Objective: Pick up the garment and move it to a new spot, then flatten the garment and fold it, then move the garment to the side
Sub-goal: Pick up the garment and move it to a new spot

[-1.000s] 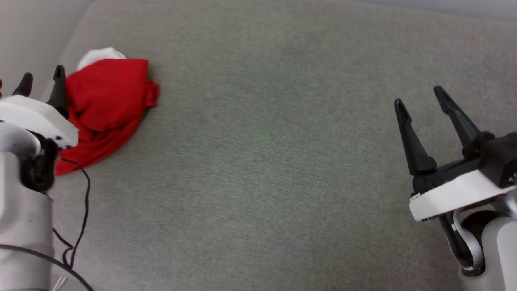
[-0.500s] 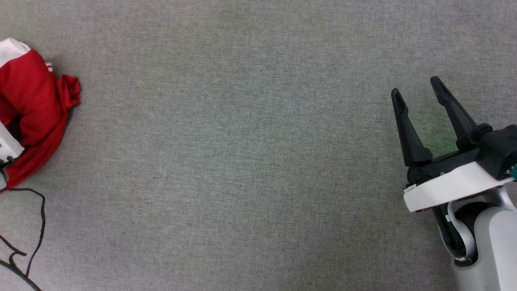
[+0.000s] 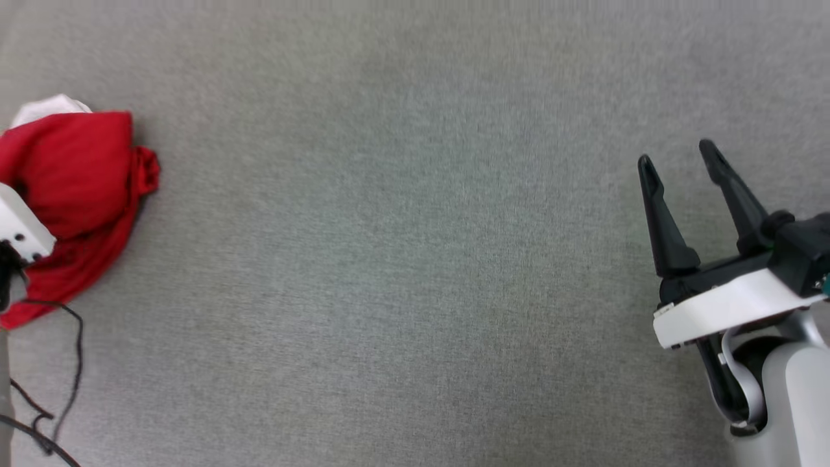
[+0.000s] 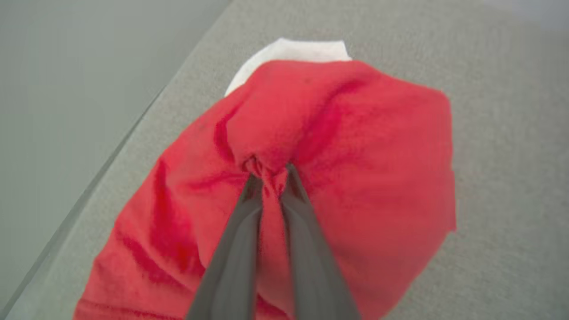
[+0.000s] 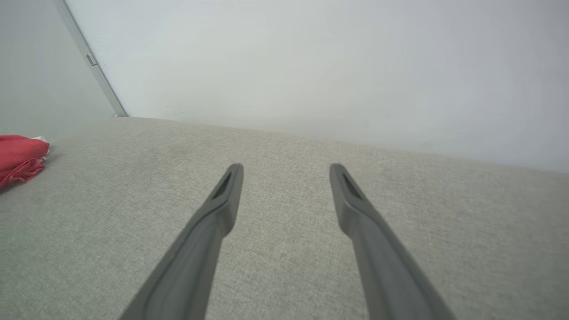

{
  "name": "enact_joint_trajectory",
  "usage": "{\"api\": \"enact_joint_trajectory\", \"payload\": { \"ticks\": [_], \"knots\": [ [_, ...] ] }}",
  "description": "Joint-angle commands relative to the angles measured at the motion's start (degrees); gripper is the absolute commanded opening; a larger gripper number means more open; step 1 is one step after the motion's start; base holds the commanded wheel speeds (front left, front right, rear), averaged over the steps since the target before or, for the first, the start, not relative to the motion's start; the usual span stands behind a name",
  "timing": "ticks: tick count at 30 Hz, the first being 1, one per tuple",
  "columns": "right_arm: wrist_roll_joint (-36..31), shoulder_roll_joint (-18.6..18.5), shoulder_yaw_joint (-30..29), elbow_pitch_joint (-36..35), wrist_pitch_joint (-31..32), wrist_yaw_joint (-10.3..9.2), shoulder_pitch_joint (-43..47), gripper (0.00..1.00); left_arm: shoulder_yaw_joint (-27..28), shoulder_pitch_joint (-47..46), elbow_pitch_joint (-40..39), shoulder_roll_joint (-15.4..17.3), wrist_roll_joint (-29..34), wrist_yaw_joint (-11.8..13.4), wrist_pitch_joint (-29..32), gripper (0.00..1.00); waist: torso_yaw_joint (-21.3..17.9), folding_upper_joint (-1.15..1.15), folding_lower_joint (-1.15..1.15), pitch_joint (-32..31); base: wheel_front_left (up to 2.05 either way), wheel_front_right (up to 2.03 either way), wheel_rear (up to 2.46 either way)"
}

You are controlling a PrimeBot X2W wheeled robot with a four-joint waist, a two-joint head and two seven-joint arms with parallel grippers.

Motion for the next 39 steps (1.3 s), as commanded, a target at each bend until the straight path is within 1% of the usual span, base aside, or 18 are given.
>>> {"api": "enact_joint_trajectory", "payload": {
  "ticks": [1, 7, 10, 13, 16, 18, 22, 26, 27, 29, 34, 39],
  "knots": [
    [0.11, 0.46, -0.36, 0.02, -0.08, -0.02, 1.08, 1.0, -0.11, 0.27, -0.98, 0.42, 0.81, 0.41, -2.06, 0.0, 0.56, 0.0, -0.01, -3.34, 0.0, 0.0, 0.0],
    [0.21, 1.71, -1.73, 0.35, -0.04, -0.02, 4.04, 1.0, -1.54, 0.07, -4.99, 0.53, 4.52, 1.2, -13.5, 0.0, 0.98, 0.0, -0.01, -10.01, 0.0, 0.0, 0.0],
    [0.43, 2.3, -2.42, 0.25, 0.16, -0.02, 5.6, 1.0, -3.11, 0.51, -7.11, 0.82, 6.57, 0.59, -18.02, 0.0, 0.73, 0.0, -0.01, -12.74, 0.0, 0.0, 0.0],
    [0.53, 2.72, -3.0, 0.27, 0.55, -0.02, 7.19, 1.0, -4.35, 0.89, -9.49, -0.39, 7.81, 0.55, -22.21, 0.0, 0.2, 0.0, -0.01, -15.24, 0.0, 0.0, 0.0],
    [0.44, 3.1, -3.25, 0.1, 1.06, -0.02, 8.39, 1.0, -5.6, 1.77, -11.8, -2.02, 8.52, 0.91, -24.88, 0.0, -0.89, 0.0, -0.01, -17.35, 0.0, 0.0, 0.0],
    [0.39, 3.25, -3.21, 0.1, 1.02, -0.02, 9.24, 1.0, -6.68, 2.71, -13.6, -3.02, 9.12, 1.2, -26.03, 0.0, -2.16, 0.0, -0.01, -18.64, 0.0, 0.0, 0.0],
    [0.25, 3.65, -3.02, -0.24, 1.37, -0.02, 10.27, 1.0, -8.9, 5.16, -18.08, -5.66, 9.63, 0.71, -27.82, 0.0, -5.08, 0.0, -0.01, -20.25, 0.0, 0.0, 0.0],
    [0.23, 3.9, -3.04, -0.34, 1.56, -0.02, 11.31, 1.0, -12.76, 8.26, -23.23, -9.45, 10.57, 0.75, -27.72, 0.0, -8.33, 0.0, -0.01, -20.81, 0.0, 0.0, 0.0],
    [0.3, 3.98, -3.0, -0.38, 1.58, -0.02, 11.52, 1.0, -13.83, 9.11, -24.58, -10.95, 10.11, 0.44, -27.71, 0.0, -9.21, 0.0, -0.01, -20.75, 0.0, 0.0, 0.0],
    [0.41, 4.06, -2.8, -0.44, 1.54, -0.02, 11.58, 1.0, -15.96, 10.65, -26.55, -12.69, 10.4, 0.01, -27.18, 0.0, -11.13, 0.0, -0.01, -20.32, 0.0, 0.0, 0.0],
    [0.77, 4.33, -2.87, -0.32, 1.24, -0.02, 11.31, 1.0, -22.18, 14.26, -28.98, -18.28, 9.72, -1.69, -26.02, 0.0, -15.12, 0.0, -0.01, -18.96, 0.0, 0.0, 0.0],
    [1.3, 4.63, -2.86, 0.35, 0.87, -0.02, 11.87, 1.0, -29.51, 19.07, -27.86, -22.3, 10.07, -3.37, -25.52, 0.0, -18.33, 0.0, -0.01, -18.17, 0.0, 0.0, 0.0]
  ]
}}
